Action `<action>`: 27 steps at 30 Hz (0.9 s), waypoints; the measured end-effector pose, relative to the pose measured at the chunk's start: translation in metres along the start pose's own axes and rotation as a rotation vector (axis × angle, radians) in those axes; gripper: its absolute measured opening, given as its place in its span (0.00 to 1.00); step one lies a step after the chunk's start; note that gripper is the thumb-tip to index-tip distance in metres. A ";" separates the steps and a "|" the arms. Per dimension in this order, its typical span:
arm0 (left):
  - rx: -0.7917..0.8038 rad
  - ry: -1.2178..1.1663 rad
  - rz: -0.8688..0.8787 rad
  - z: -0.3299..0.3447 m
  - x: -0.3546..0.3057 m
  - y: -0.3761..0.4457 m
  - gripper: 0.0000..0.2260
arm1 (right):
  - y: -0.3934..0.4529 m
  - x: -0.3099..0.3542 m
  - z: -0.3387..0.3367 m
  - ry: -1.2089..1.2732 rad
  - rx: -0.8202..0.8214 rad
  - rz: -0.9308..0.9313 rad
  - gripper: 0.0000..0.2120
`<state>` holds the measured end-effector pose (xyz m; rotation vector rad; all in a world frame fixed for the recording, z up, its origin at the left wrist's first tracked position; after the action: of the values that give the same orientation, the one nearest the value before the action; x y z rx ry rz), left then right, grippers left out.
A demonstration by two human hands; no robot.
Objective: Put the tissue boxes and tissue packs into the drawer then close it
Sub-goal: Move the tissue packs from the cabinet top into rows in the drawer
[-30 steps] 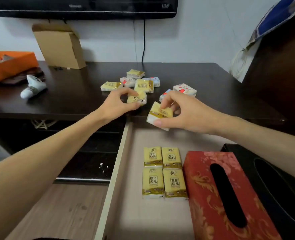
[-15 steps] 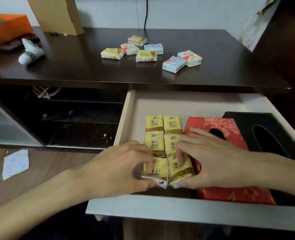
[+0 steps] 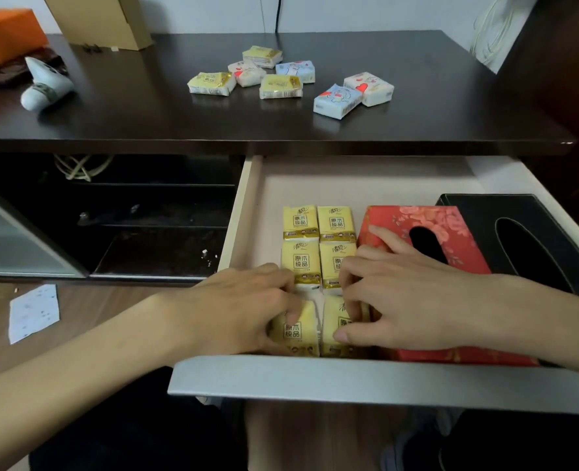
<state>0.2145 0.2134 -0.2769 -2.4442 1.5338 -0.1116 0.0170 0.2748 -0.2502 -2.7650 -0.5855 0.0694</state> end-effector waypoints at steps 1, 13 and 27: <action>-0.010 -0.006 0.010 0.001 0.000 0.001 0.26 | 0.000 -0.001 0.001 0.008 -0.007 -0.002 0.28; -0.315 -0.165 -0.112 -0.052 0.037 0.025 0.17 | 0.046 -0.056 -0.048 0.219 -0.314 0.118 0.14; -0.181 0.079 -0.146 -0.028 0.081 0.089 0.18 | 0.103 -0.089 -0.023 0.365 -0.021 0.389 0.17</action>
<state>0.1664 0.0996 -0.2783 -2.7240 1.4527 -0.1022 -0.0220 0.1435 -0.2621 -2.7713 0.0459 -0.3484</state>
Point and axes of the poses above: each hand's wrist, its own y-axis towards the middle knuckle, its own z-axis out of the palm, x = y × z, the point moved 3 cm from there along y, towards the middle knuckle, and after that the axes turned 3 degrees about y, right-handed, at the moved point
